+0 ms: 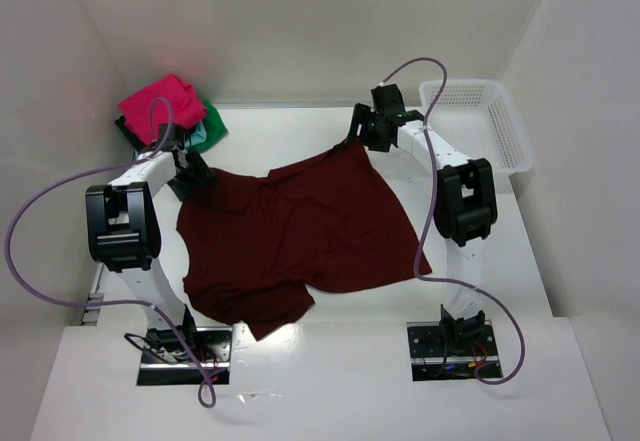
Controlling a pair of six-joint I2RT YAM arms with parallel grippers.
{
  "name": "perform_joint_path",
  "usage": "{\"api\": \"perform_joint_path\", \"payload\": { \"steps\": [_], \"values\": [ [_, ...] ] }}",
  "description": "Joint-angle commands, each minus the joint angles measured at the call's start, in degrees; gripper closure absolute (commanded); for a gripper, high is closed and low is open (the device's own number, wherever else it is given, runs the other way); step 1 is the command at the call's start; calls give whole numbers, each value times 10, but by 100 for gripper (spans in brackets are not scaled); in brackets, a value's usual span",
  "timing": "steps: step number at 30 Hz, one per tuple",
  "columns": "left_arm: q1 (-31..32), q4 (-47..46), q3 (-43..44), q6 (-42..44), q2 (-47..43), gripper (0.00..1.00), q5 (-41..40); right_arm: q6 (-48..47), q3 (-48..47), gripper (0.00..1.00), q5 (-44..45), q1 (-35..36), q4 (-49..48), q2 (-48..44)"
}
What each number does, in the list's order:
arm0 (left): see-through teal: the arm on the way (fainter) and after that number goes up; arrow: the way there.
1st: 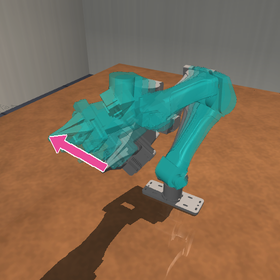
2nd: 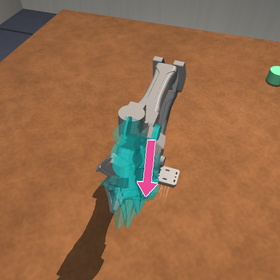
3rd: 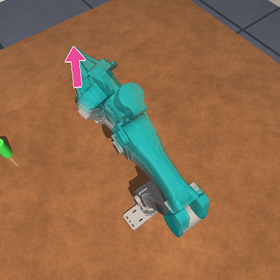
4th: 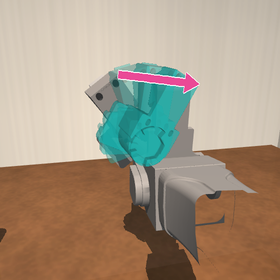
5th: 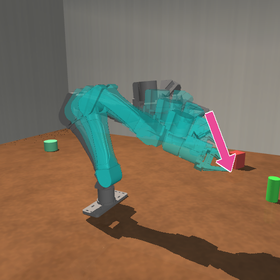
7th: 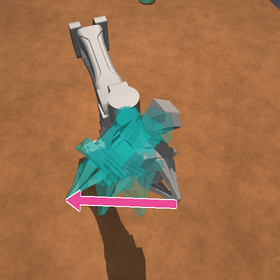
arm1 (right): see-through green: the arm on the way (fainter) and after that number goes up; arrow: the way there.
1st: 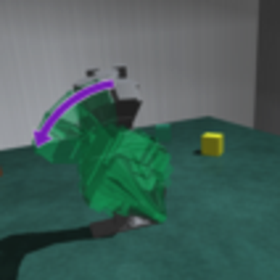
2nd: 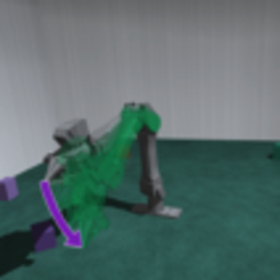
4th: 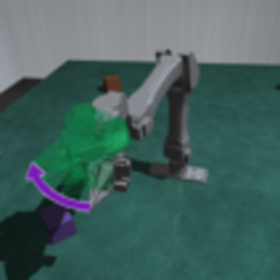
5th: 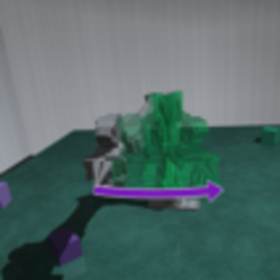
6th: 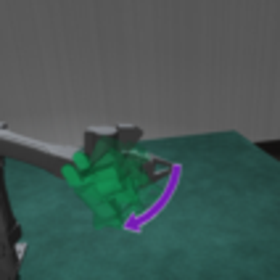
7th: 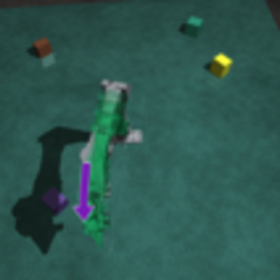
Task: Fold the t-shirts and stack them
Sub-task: Grap the side of the flattened tshirt furthest away from the robot with both arms
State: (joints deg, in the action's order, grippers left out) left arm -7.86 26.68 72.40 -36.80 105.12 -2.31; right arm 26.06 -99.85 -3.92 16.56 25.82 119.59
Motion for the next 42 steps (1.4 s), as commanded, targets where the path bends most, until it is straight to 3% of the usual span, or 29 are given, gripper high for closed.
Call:
{"api": "perform_joint_path", "payload": {
  "steps": [1,4,10,15,22,29,33,40,42],
  "values": [
    [2,-36,37,44,17,30,32,7,-41,22,-3,-6,-7,30],
    [2,-36,51,51,31,51,39,7,-54,22,-8,-12,-7,44],
    [2,-31,39,57,31,63,39,13,-87,22,-14,-23,-7,72],
    [2,-13,28,68,11,61,28,13,-117,22,-26,-28,-2,103],
    [2,13,22,92,-14,46,28,13,-167,22,-39,-28,22,129],
    [2,19,6,103,-32,44,23,7,-209,25,-39,-28,31,170],
    [2,14,-4,109,-26,54,29,2,-260,27,-23,-28,49,204],
    [2,8,-4,119,-8,61,47,-15,-359,27,16,-28,94,274],
    [2,8,-4,119,-8,67,47,-21,-366,27,16,-23,99,281]
  ]
}}
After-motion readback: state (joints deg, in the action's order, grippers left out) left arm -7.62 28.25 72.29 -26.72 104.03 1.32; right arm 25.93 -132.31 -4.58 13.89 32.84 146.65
